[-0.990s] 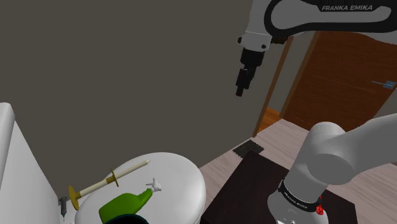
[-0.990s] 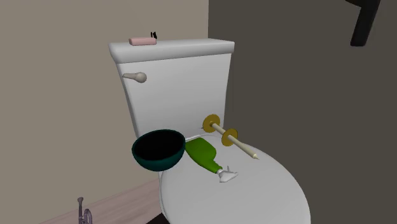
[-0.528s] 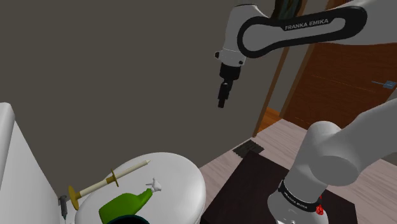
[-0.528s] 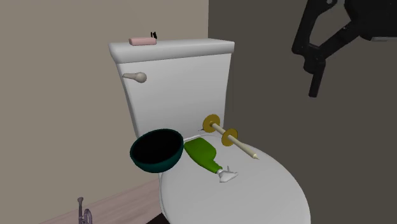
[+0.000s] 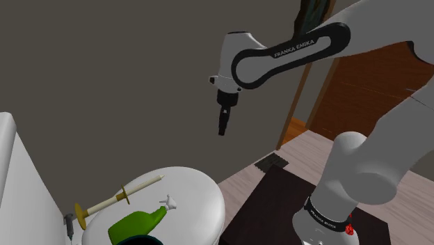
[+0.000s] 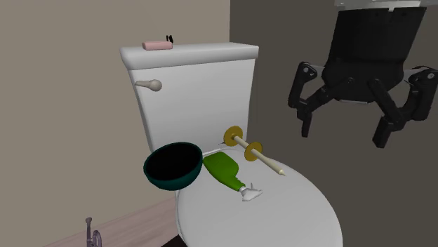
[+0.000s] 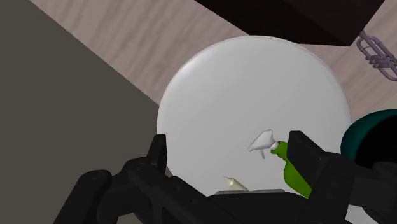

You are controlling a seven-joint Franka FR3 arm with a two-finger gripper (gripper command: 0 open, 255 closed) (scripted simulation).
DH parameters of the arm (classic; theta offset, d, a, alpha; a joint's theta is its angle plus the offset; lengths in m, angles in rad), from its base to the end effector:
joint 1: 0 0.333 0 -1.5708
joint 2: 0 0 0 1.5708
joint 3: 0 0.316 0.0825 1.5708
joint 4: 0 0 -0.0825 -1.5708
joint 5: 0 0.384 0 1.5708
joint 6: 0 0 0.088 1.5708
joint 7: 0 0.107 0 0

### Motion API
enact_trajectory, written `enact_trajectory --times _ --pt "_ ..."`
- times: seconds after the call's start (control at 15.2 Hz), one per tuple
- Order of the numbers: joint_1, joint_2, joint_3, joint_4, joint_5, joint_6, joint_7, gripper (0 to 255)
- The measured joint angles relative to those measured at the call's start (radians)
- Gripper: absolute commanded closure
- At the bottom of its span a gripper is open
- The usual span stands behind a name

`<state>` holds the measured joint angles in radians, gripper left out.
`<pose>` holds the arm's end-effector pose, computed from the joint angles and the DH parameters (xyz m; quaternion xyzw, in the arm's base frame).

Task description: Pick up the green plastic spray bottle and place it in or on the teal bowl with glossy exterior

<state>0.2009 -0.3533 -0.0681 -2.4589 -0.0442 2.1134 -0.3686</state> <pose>0.4260 0.0544 0.4266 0.9653 0.2610 0.0028 0.0076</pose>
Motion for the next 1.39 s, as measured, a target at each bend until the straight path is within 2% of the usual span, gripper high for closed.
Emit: enact_trajectory --times 0.86,1.39 --pt "0.114 0.429 0.064 0.140 0.059 0.277 -0.227 0" --pt "0.166 0.666 0.131 0.251 0.051 0.395 -0.333 0"
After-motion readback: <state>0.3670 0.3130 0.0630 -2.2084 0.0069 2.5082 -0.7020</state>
